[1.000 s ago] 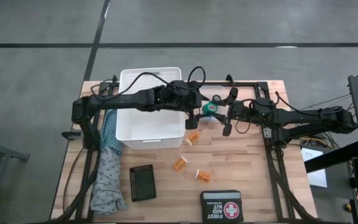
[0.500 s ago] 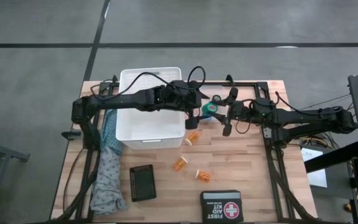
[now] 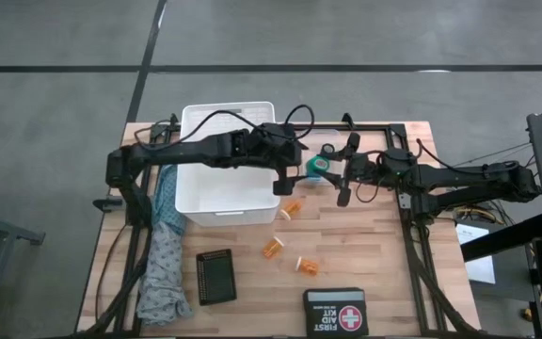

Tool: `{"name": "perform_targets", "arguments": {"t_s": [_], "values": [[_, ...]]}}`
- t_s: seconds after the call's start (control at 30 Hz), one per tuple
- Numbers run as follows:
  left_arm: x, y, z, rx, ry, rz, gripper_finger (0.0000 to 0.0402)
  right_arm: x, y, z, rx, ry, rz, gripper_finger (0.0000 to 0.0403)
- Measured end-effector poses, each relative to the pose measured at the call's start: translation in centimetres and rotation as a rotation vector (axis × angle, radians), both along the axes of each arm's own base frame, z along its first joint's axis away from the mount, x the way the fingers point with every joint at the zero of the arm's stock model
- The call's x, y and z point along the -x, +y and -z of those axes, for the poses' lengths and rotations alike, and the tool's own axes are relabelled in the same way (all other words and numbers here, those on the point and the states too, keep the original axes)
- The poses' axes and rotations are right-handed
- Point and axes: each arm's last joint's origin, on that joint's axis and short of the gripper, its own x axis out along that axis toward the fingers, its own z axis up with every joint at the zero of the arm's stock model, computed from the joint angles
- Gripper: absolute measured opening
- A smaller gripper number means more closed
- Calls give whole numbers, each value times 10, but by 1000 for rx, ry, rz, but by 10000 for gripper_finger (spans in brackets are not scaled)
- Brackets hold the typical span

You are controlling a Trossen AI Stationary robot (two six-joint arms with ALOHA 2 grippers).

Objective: Pick & place medical supplies in basket/bin
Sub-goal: Put the green roll bandage into the transparent bin

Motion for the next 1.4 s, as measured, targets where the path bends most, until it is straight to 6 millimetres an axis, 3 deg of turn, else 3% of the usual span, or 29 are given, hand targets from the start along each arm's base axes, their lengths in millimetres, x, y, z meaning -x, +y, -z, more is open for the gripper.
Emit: {"name": "perform_targets", "arguments": {"t_s": [0.3,0.77,0.93,1.4], "values": [[13,2,-10,-96,42,-92,381,0,0,2,-5,19,1,185],[61,-3,-64,-139,-48,-163,382,-2,-10,9,-47,54,224,185],[74,-5,-76,-141,-78,-165,382,-5,-20,20,-100,117,279,185],[80,-6,-78,-140,-65,-164,381,-10,-49,58,-308,304,444,182]]}}
